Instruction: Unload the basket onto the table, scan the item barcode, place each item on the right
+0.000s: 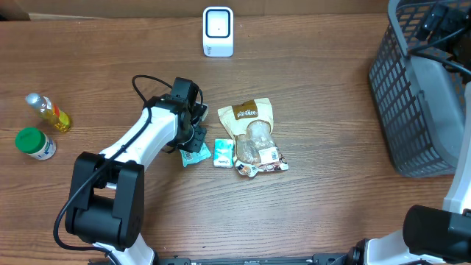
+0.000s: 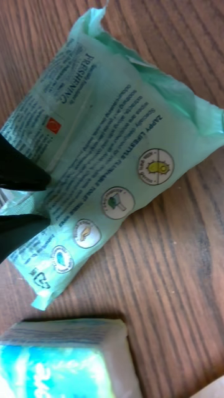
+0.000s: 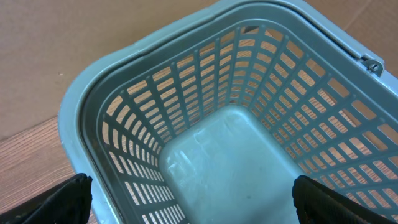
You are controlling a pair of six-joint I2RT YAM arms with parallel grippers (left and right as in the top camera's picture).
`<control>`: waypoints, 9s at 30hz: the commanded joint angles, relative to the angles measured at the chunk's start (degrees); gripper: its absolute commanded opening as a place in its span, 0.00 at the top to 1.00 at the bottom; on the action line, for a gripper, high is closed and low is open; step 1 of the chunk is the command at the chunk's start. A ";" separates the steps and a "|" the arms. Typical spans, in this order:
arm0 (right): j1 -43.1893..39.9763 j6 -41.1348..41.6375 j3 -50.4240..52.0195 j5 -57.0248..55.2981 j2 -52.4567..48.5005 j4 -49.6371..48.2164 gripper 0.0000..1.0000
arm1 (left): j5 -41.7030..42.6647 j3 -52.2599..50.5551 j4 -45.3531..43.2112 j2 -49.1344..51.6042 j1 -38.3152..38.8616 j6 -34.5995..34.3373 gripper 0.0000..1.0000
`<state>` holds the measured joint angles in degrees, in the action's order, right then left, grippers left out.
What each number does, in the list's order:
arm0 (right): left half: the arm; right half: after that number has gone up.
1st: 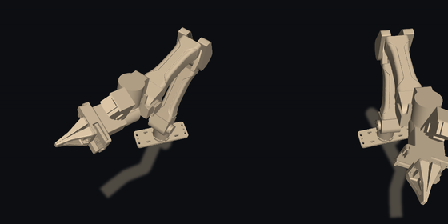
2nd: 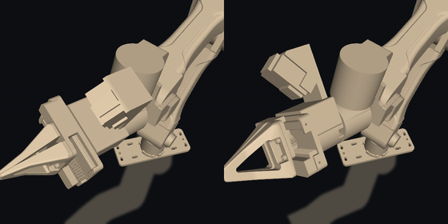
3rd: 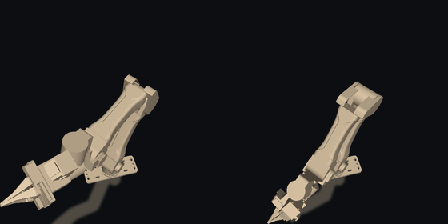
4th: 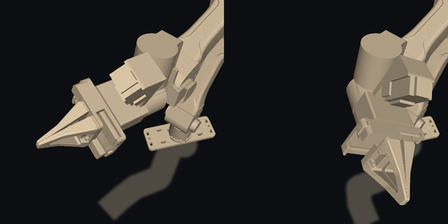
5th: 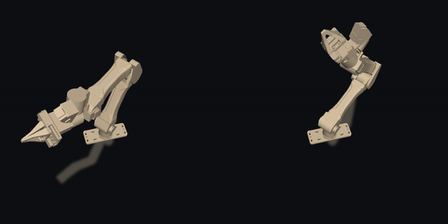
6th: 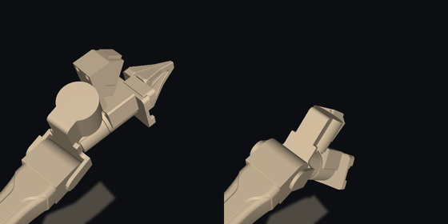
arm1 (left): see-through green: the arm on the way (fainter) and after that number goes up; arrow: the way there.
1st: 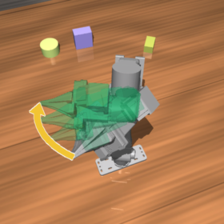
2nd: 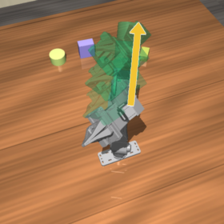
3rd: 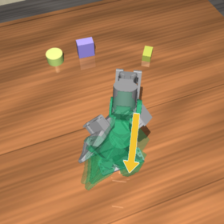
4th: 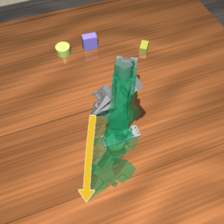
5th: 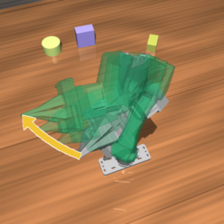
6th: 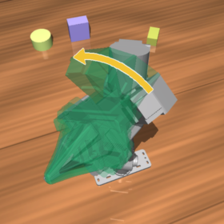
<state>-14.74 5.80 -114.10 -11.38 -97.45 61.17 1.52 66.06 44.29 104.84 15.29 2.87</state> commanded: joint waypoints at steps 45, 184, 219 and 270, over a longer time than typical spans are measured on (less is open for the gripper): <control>-0.02 0.22 -1.03 -0.59 0.55 -0.22 0.00 | -1.46 7.08 8.55 0.79 0.11 -5.25 0.78; -0.02 0.22 -1.03 -0.59 0.55 -0.20 0.00 | -8.96 2.54 4.98 -0.55 4.57 -7.87 0.85; -0.02 0.22 -1.03 -0.59 0.55 -0.20 0.00 | -9.38 0.55 6.93 -0.22 4.63 -17.29 0.95; -0.02 0.22 -1.03 -0.59 0.55 -0.20 0.00 | -5.09 2.75 1.53 9.99 4.61 -16.98 0.77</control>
<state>-14.74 5.78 -114.10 -11.38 -97.45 61.19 -4.16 69.93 46.85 110.04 19.86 -13.80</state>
